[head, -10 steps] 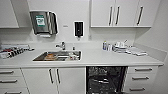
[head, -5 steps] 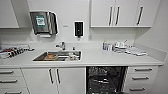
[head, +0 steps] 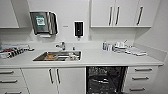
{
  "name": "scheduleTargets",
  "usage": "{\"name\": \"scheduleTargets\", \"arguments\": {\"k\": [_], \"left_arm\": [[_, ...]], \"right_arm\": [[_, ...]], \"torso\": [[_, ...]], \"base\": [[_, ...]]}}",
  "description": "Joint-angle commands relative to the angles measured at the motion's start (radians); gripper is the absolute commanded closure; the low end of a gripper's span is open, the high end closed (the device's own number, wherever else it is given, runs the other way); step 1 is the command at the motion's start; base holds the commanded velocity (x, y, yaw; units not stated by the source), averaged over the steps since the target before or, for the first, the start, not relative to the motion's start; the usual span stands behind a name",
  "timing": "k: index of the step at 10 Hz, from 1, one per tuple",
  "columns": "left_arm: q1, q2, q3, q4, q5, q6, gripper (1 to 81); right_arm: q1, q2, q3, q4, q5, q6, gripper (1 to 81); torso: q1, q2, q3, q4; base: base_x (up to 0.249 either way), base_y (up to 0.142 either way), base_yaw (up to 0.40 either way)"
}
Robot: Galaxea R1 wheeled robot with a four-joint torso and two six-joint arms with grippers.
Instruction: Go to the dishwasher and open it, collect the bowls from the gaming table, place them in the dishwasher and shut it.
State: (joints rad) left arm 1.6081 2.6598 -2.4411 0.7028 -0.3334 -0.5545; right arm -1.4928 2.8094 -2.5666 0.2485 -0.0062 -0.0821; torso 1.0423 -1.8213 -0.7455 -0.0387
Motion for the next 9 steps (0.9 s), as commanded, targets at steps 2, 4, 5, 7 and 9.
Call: {"name": "scheduleTargets", "arguments": {"k": [2, 4, 5, 7, 9], "left_arm": [[-0.021, 0.092, -0.105, -0.029, 0.071, -0.019, 1.0], [-0.026, 0.167, -0.205, -0.109, 0.129, -0.019, 1.0], [-0.024, 0.19, -0.237, -0.141, 0.129, -0.019, 1.0], [-0.013, 0.236, -0.263, -0.21, 0.14, -0.004, 1.0], [-0.01, 0.284, -0.3, -0.35, 0.185, 0.131, 1.0]], "right_arm": [[0.065, -0.009, -0.02, -0.012, -0.046, -0.005, 1.0], [0.064, 0.034, -0.071, -0.044, -0.046, -0.005, 1.0], [0.062, 0.058, -0.108, -0.043, -0.046, -0.004, 1.0], [0.054, 0.106, -0.174, -0.046, -0.058, -0.005, 1.0], [0.051, 0.115, -0.179, -0.049, -0.058, -0.005, 1.0]], "torso": [[0.0, 0.0, 0.0, 0.0], [0.0, 0.0, 0.0, 0.0], [0.0, 0.0, 0.0, 0.0], [0.0, 0.0, 0.0, 0.0], [0.0, 0.0, 0.001, 0.0]], "base": [[0.0, 0.0, 0.0], [0.0, 0.0, 0.0], [0.0, 0.0, 0.0], [0.0, 0.0, 0.0], [0.0, 0.0, 0.0]]}}
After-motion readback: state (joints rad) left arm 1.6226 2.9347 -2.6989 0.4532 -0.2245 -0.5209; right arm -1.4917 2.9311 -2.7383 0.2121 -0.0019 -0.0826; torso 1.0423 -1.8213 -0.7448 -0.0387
